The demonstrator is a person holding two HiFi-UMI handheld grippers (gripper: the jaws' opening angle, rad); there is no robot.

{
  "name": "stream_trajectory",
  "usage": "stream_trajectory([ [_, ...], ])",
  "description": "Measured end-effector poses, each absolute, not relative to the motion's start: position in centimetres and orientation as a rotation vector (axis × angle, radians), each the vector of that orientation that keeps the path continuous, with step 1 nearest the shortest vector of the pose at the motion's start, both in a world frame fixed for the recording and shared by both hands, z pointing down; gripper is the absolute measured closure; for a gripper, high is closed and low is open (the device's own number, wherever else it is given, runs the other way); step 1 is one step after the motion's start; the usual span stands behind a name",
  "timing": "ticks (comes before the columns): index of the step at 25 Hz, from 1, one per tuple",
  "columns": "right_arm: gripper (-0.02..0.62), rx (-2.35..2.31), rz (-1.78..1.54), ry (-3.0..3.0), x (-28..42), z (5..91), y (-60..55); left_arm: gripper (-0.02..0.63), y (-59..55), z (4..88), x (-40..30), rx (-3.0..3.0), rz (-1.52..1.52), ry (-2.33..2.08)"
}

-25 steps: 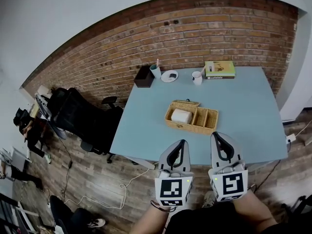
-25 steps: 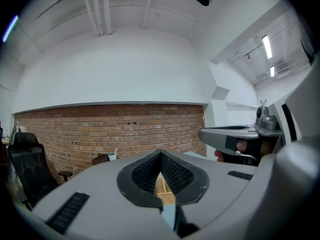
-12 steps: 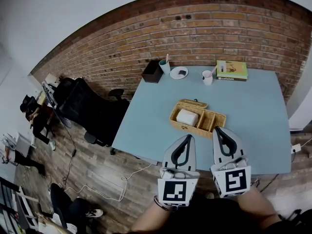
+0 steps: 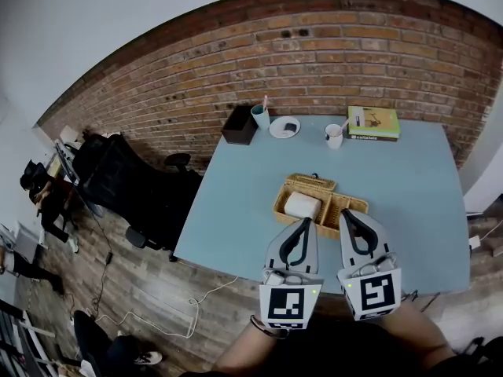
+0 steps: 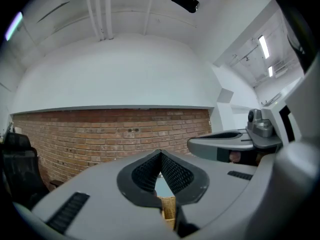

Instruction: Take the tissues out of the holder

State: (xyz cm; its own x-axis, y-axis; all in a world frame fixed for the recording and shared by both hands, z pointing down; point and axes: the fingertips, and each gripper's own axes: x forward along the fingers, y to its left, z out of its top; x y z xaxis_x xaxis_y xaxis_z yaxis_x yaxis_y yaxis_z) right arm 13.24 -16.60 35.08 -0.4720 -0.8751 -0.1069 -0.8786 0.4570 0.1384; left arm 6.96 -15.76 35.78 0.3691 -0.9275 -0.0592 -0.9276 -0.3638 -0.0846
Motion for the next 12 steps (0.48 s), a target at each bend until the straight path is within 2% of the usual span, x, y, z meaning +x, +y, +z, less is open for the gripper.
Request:
stream_trajectory([
  [12, 0.598, -1.668, 0.284, 2.786, 8.5, 37.9, -22.3, 0.611, -21.8, 38.4, 2.1, -2.586, -0.065, 1.736],
])
